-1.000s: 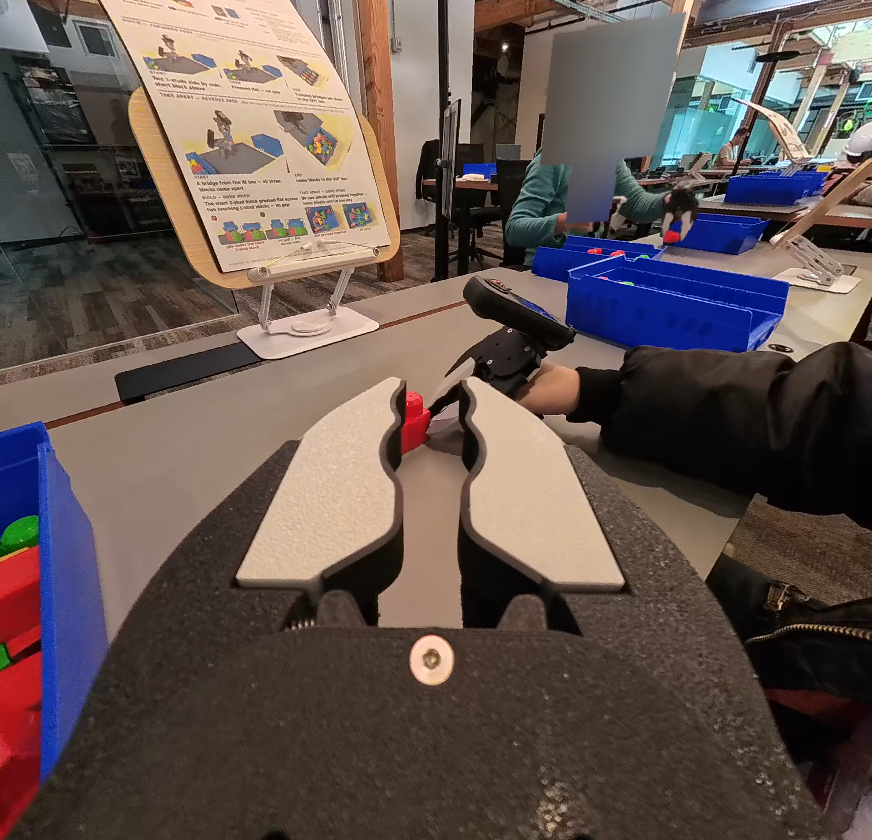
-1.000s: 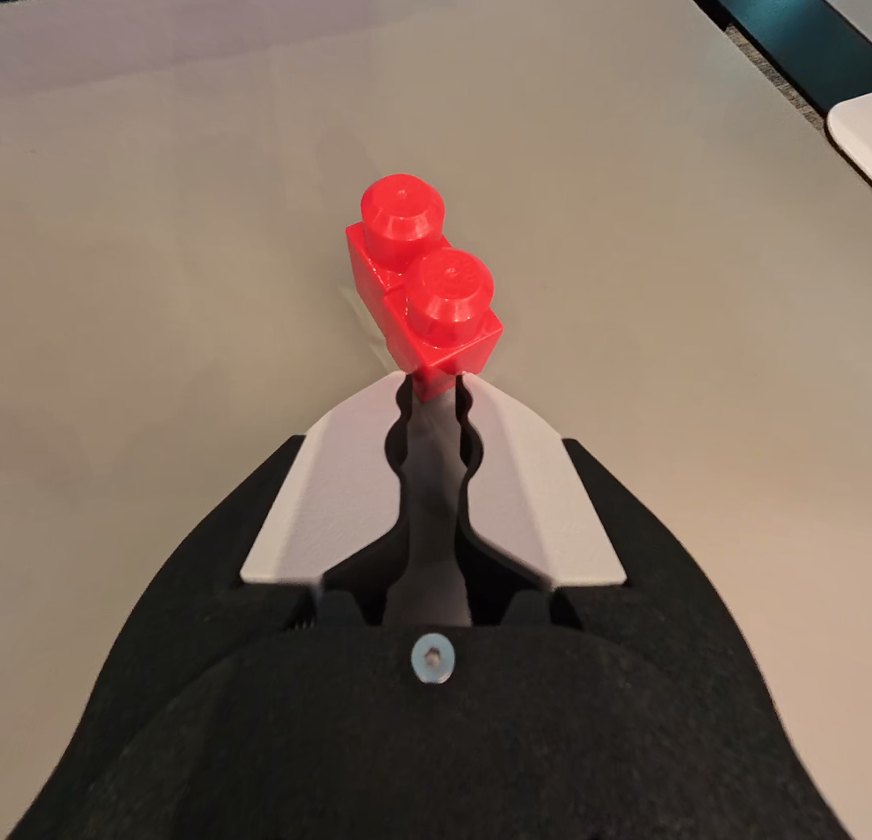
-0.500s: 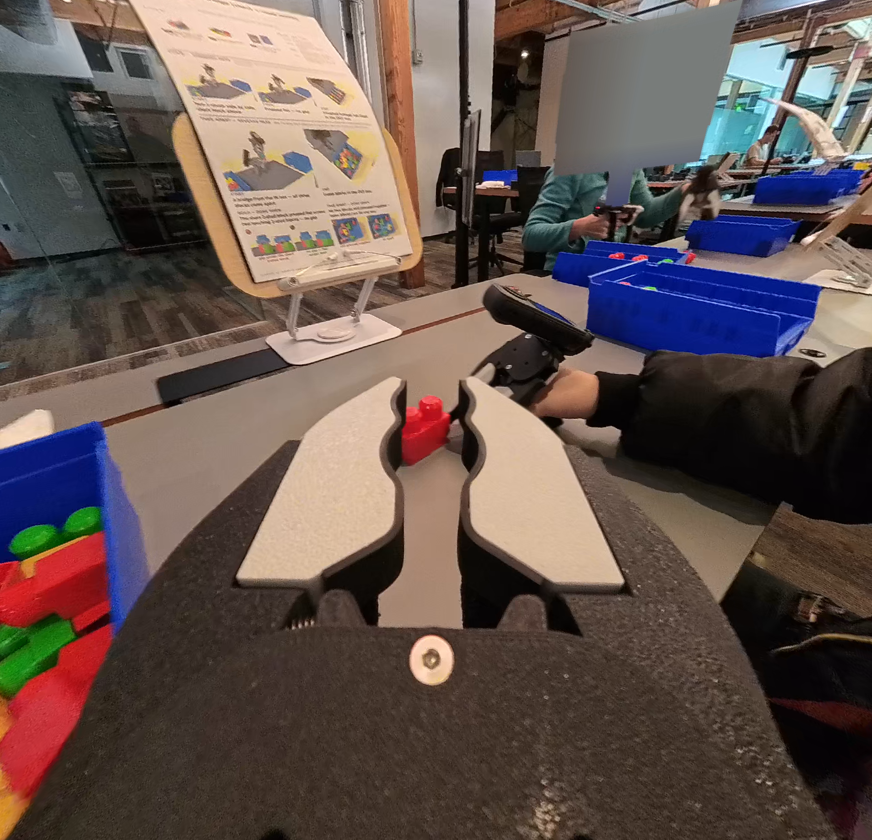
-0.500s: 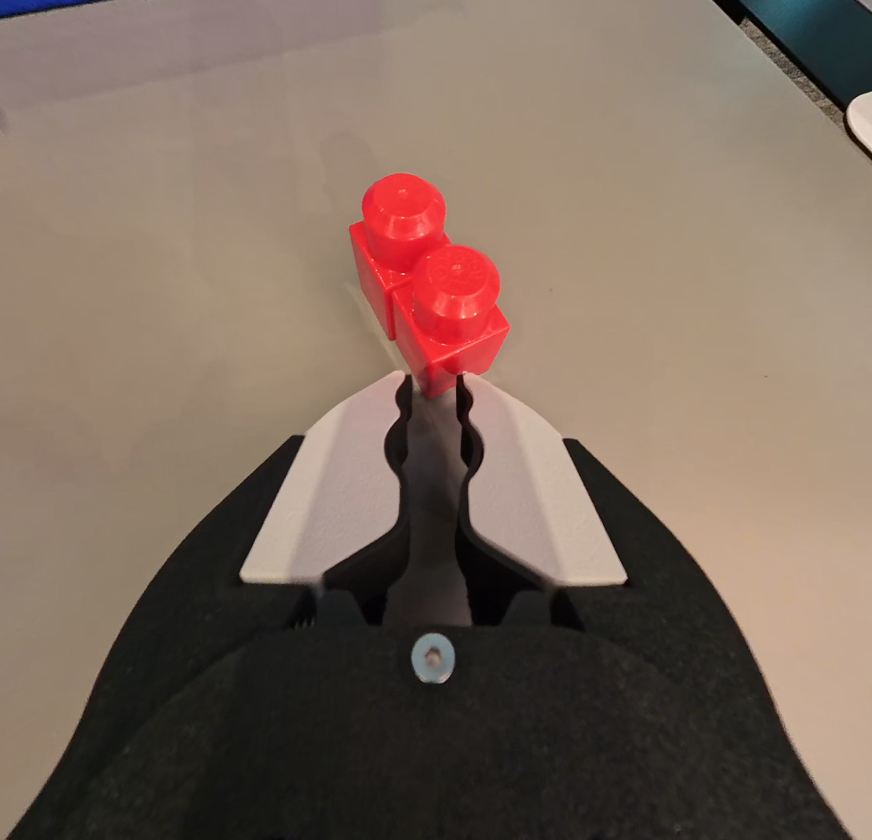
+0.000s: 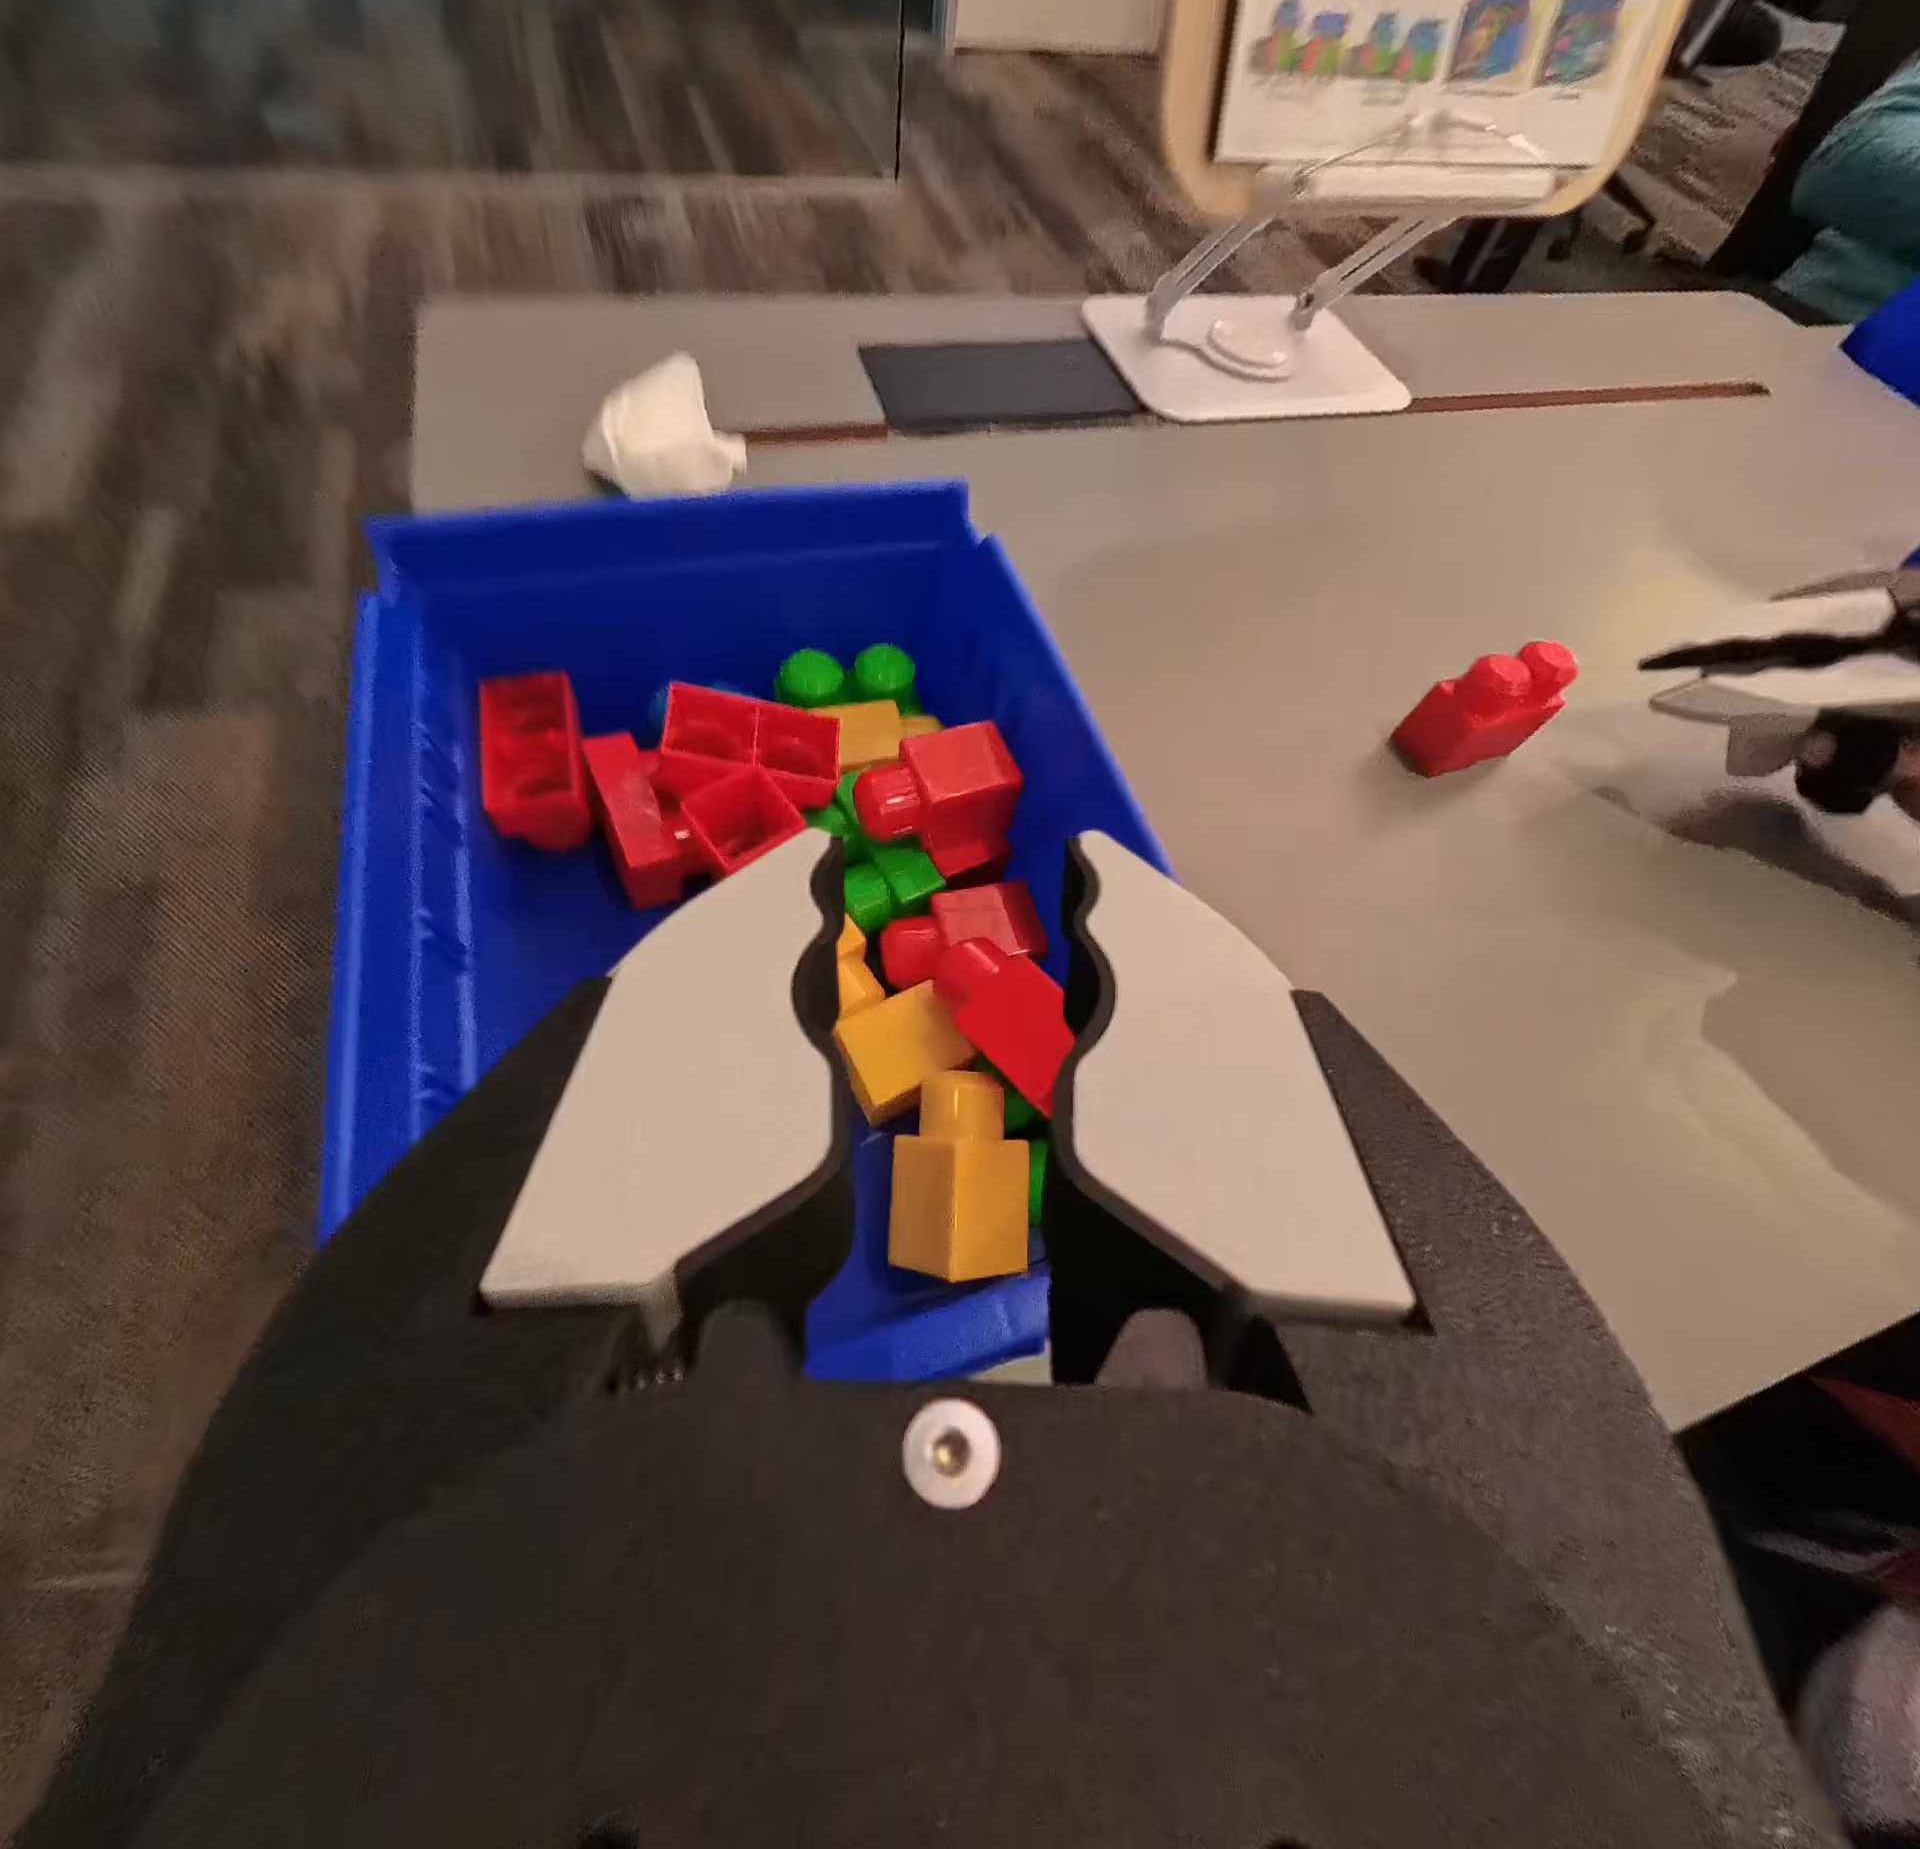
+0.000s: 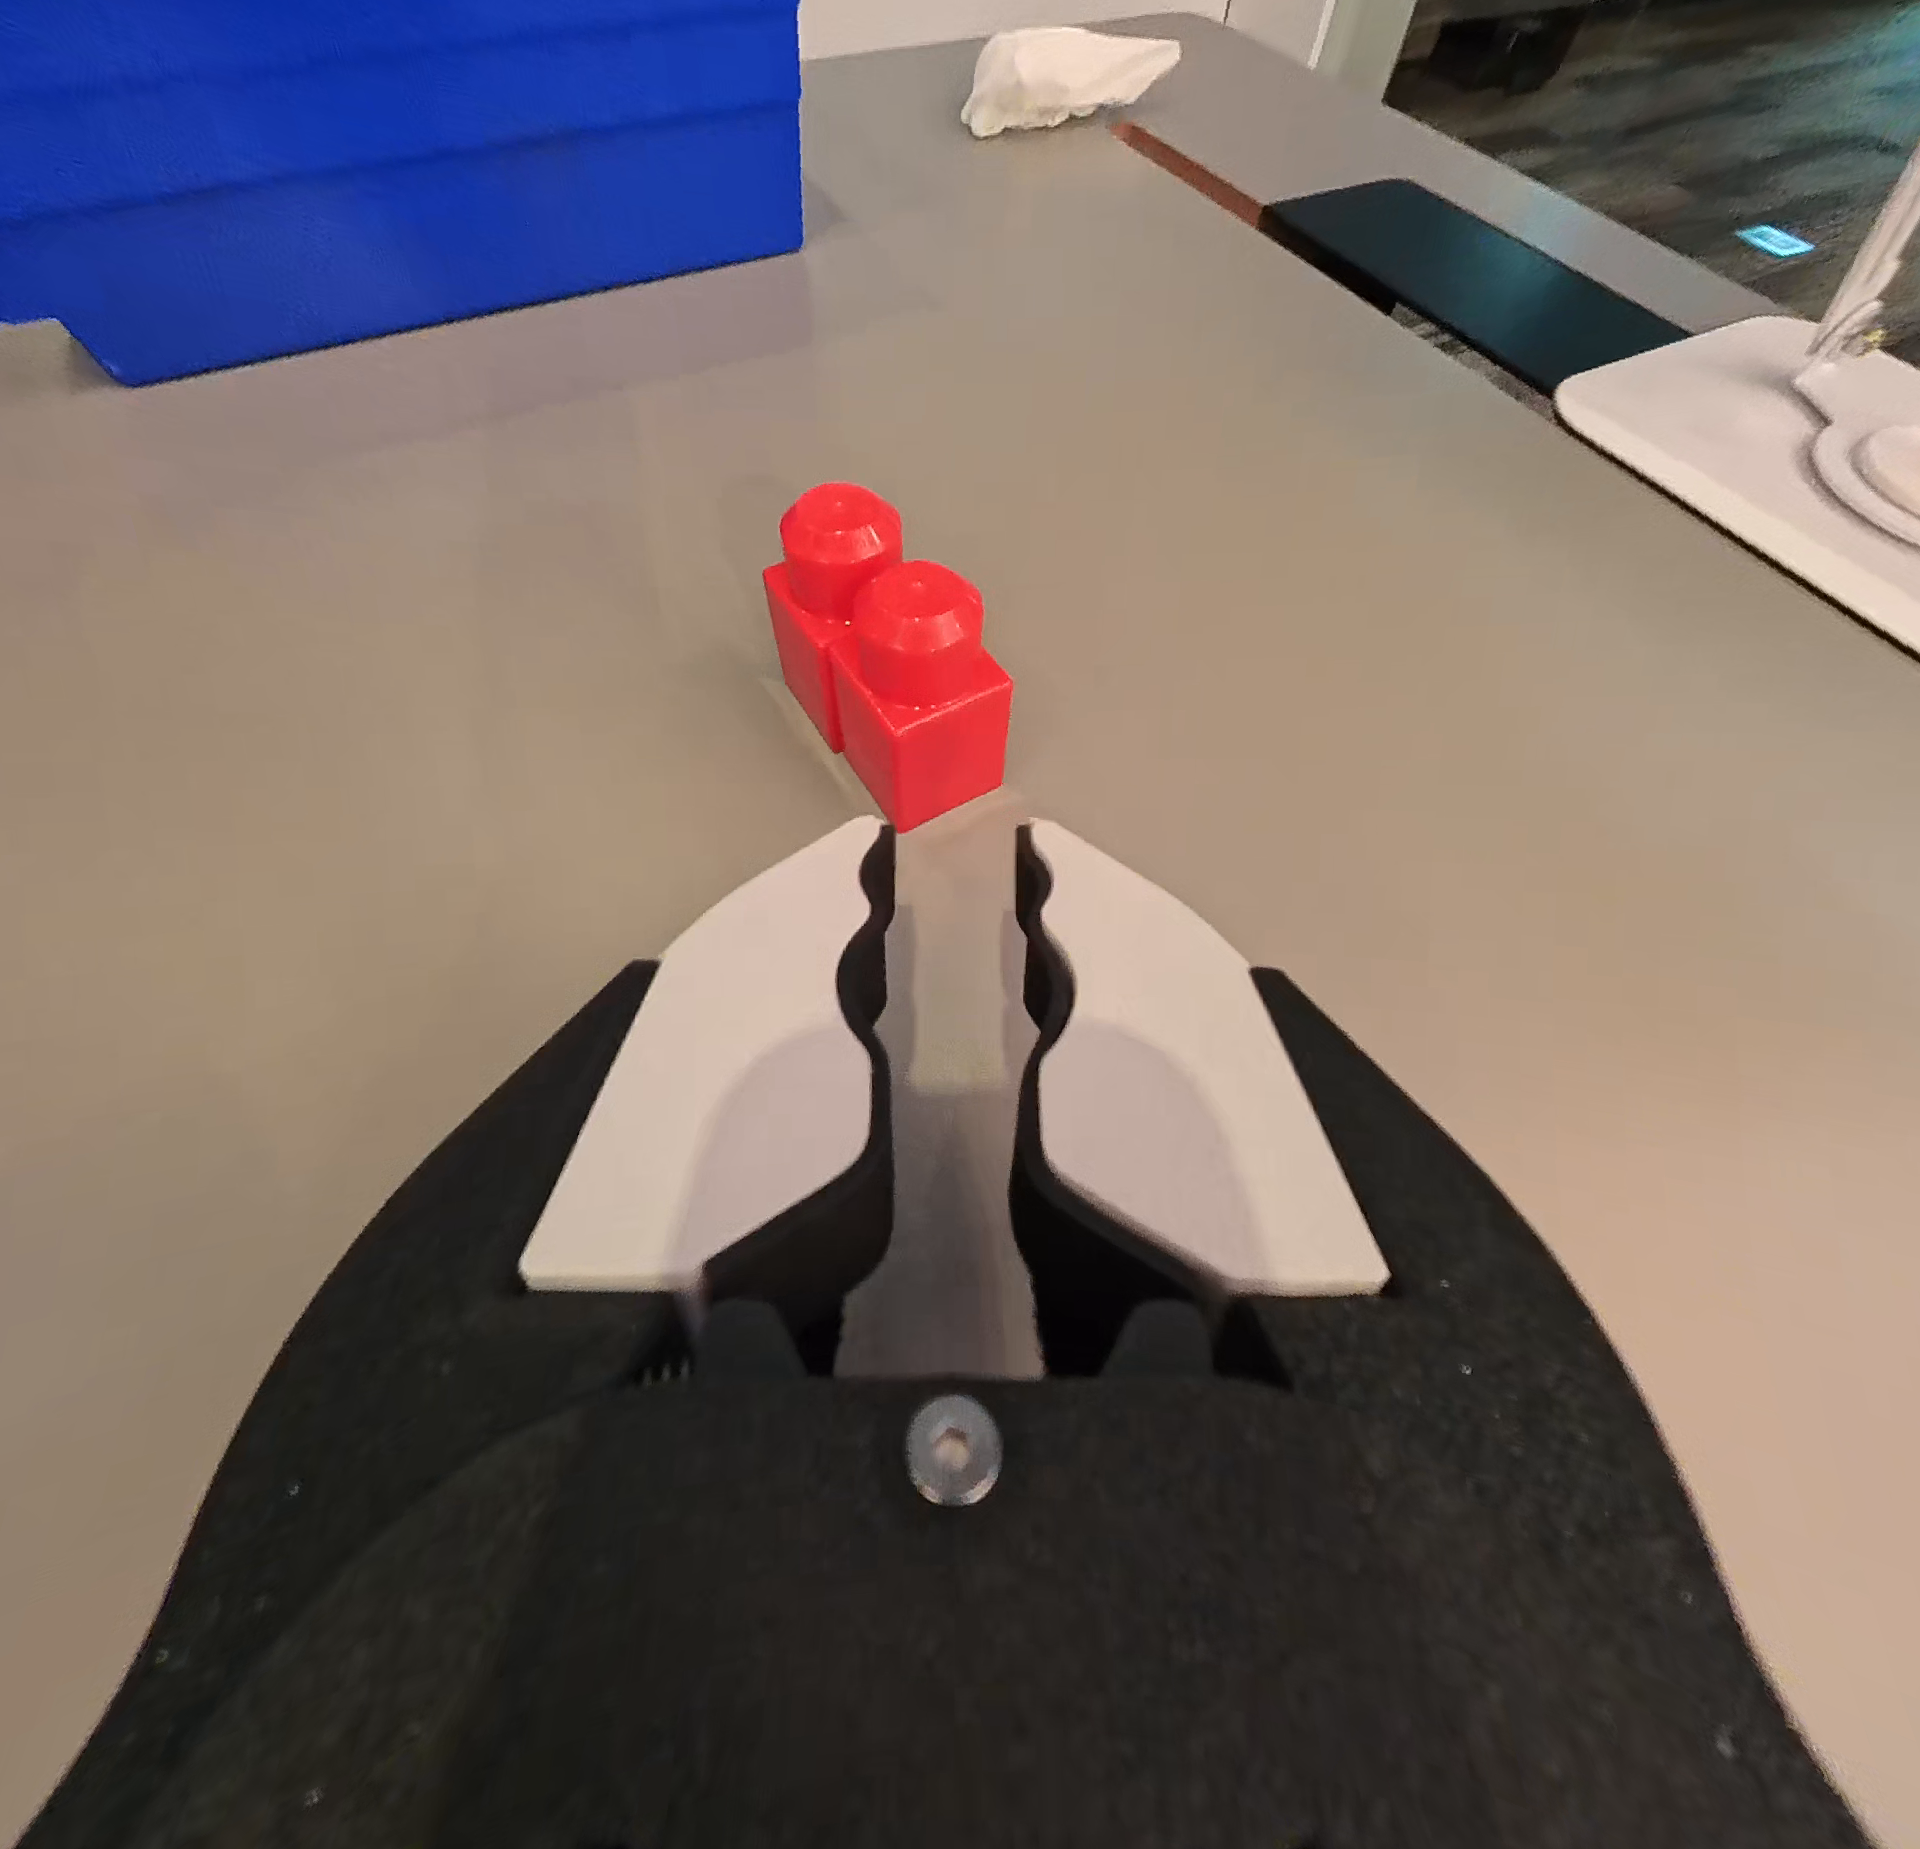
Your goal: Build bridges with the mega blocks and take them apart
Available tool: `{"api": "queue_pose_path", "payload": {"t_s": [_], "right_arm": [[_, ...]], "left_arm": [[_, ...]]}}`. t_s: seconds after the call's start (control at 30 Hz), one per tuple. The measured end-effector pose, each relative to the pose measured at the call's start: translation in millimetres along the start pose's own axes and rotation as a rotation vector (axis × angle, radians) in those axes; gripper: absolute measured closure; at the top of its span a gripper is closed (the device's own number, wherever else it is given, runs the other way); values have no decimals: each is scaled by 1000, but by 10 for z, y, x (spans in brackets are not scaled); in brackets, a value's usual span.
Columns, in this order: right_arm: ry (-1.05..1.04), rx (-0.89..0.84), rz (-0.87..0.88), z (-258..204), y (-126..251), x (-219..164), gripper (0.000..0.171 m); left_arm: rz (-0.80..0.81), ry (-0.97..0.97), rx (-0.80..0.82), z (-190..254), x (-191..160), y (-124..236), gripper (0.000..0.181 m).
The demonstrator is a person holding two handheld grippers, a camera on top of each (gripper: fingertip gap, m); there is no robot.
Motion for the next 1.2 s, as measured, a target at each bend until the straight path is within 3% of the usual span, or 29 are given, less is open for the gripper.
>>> {"api": "queue_pose_path", "payload": {"t_s": [0.1,0.17,0.23,0.4,0.5,0.77,1.03,1.2], "right_arm": [[-1,5,31,-1,33,-7,150],[7,27,64,-19,57,-2,150],[8,38,92,-30,85,-3,150],[-22,100,140,-57,145,-50,150],[-52,109,164,-31,185,-61,150],[-177,139,246,100,284,-117,155],[-250,143,331,175,375,-130,158],[-274,159,335,181,366,-139,158]], "left_arm": [[-72,125,-20,-204,63,-350,141],[-187,30,8,-281,154,-596,140],[-283,-157,90,-363,279,-781,135],[-592,-833,189,-510,368,-1005,142],[-689,-1074,183,-573,407,-1135,139],[-844,-1345,25,-708,459,-1442,139],[-841,-1514,-90,-743,341,-1615,148],[-865,-1576,-82,-764,339,-1672,142]]}}
Point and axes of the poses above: each gripper's, where its closed fingertips meet, y back along the fingers, x out of its top, z = x × y across the jaws, the point moved 8 cm from there along y, back along the fingers, and after that the axes turned 9 degrees about -z, right-handed, at the moved point
